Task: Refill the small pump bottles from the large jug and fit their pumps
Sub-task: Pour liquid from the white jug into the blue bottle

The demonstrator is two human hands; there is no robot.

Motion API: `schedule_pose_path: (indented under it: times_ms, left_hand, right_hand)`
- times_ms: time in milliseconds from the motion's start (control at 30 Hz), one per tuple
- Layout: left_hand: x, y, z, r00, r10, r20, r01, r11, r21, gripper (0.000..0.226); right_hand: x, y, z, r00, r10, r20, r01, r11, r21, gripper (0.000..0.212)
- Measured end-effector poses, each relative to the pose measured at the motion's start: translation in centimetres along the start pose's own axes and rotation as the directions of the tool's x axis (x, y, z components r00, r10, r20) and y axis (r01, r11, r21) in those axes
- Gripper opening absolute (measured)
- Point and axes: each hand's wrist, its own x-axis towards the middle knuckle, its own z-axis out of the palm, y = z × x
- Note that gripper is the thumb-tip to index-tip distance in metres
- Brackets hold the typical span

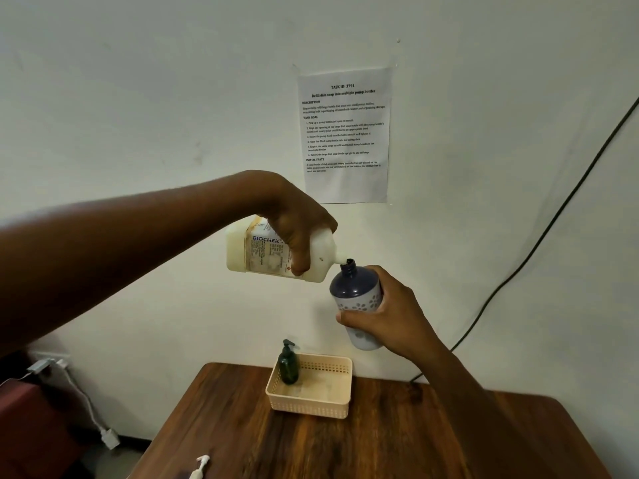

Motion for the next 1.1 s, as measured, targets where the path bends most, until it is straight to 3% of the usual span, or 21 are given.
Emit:
schedule_pose_path:
  times_ms: [1100]
  left_hand:
    - [-0.88, 0.64, -0.61, 1.0, -0.025, 0.015, 0.024, 0.999, 0.049, 0.05]
  right_hand:
    - [-0.44, -0.96, 0.01, 1.0, -0.01, -0.014, 0.01, 1.0, 0.0, 0.065]
